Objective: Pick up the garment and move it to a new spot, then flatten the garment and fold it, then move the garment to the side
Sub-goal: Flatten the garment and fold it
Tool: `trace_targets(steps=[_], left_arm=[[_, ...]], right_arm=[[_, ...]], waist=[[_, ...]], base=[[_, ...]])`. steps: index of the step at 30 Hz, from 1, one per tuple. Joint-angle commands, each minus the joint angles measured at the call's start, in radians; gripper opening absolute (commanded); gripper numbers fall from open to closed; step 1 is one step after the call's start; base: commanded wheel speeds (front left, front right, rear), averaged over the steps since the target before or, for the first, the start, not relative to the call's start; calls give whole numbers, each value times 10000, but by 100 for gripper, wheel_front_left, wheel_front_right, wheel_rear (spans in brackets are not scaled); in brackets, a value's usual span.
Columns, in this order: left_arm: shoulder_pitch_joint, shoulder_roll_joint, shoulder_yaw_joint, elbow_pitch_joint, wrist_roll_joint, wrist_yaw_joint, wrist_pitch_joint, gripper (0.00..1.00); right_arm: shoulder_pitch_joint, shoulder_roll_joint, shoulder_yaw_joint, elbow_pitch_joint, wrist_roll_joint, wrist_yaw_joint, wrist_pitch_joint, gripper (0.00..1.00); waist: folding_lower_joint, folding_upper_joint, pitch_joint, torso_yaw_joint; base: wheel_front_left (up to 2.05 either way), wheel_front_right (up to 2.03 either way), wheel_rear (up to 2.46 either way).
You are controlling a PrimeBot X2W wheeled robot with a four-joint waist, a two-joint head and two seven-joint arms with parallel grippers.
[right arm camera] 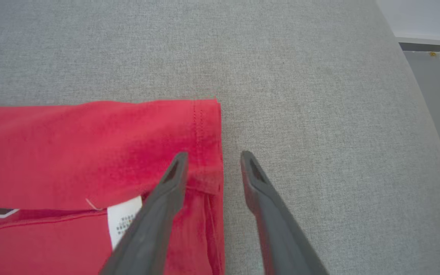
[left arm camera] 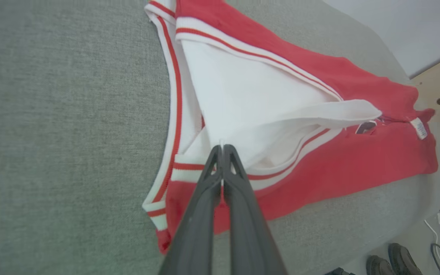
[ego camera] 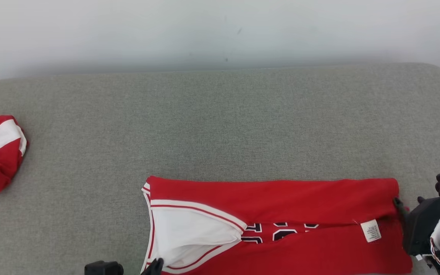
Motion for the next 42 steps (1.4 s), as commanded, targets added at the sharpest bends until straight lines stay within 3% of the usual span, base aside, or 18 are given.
trace_targets(steps=[1, 6, 11, 15, 18, 23, 28, 34, 42], left_arm=[[-62, -8, -85, 144, 211, 43, -42, 100], [-221, -123, -290, 454, 658, 19, -345, 100], [-302, -25, 7, 462, 1311, 240, -1304, 100], [-373, -40, 712, 148, 2272, 531, -1700, 100], [-148, -433, 1926, -506, 3267, 578, -1708, 100], [682, -1293, 3763, -1318, 4471, 93, -1715, 100], [1163, -1837, 4749, -1150, 4957, -641, -1717, 100], [1247, -2155, 5125, -804, 5397, -1322, -1718, 100], [1159, -2419, 5396, -479, 5746, -1569, -1719, 100]], right_arm=[[107, 135, -135, -104, -97, 7, -105, 100], [721, 871, -1287, -838, -216, 7, -513, 100], [1592, 1859, -2123, -1834, -211, 7, -856, 100], [2045, 2433, -2674, -2281, -237, 7, -908, 100], [2228, 2689, -2942, -2482, -188, 7, -969, 100], [2006, 2801, -3089, -2446, -24, 7, -1021, 100], [1287, 2799, -3237, -1728, -430, 7, -892, 100], [448, 2807, -3416, -698, -907, 7, -740, 100], [244, 2804, -3321, 97, -1070, 7, -246, 100]], waist=[[0, 1, -54, 46], [0, 1, -296, 310], [0, 1, -521, 407], [0, 1, -637, 417], [0, 1, -699, 452], [0, 1, -659, 463], [0, 1, -445, 442], [0, 1, -113, 594], [0, 1, 104, 783]], base=[[0, 0, 0], [0, 0, 0], [0, 0, 0], [0, 0, 0], [0, 0, 0], [0, 0, 0], [0, 0, 0], [0, 0, 0], [0, 0, 0]])
